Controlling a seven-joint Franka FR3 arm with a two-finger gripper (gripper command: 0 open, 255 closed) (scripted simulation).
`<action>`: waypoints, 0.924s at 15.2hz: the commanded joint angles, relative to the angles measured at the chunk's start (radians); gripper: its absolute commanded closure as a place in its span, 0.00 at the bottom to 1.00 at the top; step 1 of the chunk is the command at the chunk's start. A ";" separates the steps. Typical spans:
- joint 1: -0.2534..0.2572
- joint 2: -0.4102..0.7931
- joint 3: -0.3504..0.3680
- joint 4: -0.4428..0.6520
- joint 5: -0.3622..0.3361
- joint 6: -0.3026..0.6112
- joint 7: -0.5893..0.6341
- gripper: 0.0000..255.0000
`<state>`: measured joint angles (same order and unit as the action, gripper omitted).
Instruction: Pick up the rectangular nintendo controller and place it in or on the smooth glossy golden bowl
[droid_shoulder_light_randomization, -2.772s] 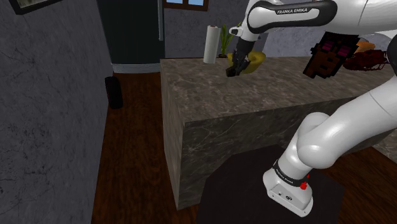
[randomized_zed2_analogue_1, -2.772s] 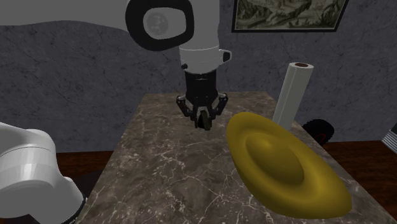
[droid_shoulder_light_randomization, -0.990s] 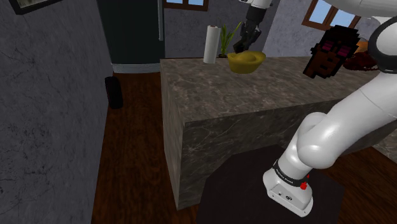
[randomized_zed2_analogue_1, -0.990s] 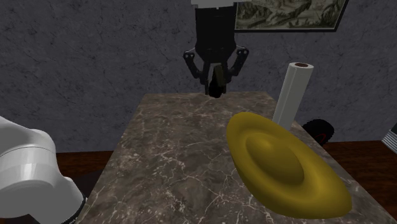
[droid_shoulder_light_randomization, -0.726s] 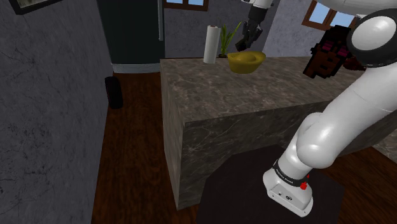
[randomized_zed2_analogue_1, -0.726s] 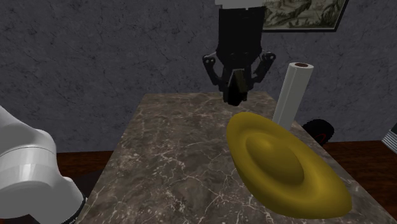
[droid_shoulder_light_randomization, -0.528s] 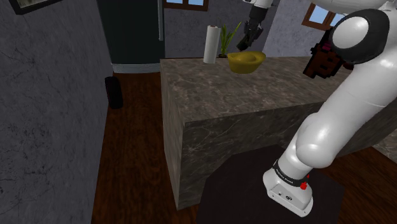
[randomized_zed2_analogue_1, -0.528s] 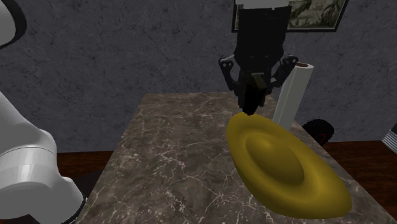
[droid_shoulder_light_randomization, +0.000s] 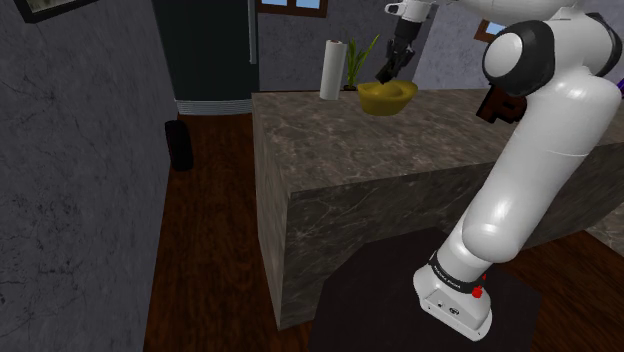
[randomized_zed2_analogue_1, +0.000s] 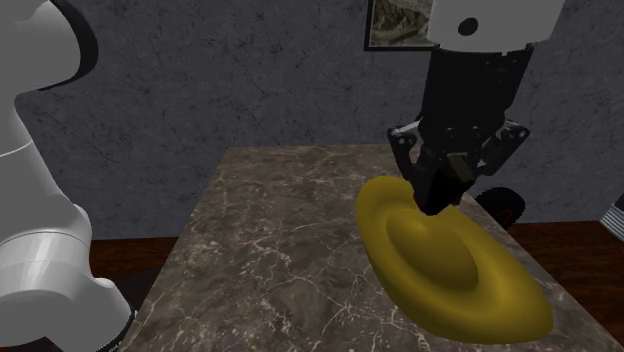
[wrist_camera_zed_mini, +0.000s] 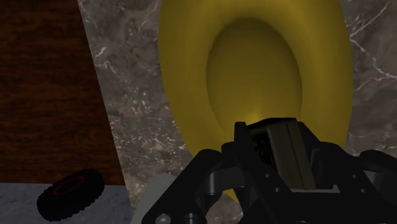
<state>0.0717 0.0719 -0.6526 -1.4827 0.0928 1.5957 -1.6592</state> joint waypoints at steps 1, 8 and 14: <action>0.005 -0.014 0.003 -0.042 -0.009 0.032 0.004 1.00; 0.013 -0.035 0.007 -0.137 -0.021 0.111 0.009 1.00; 0.013 -0.034 0.007 -0.137 -0.021 0.111 0.009 1.00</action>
<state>0.0843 0.0375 -0.6460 -1.6201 0.0714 1.7069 -1.6500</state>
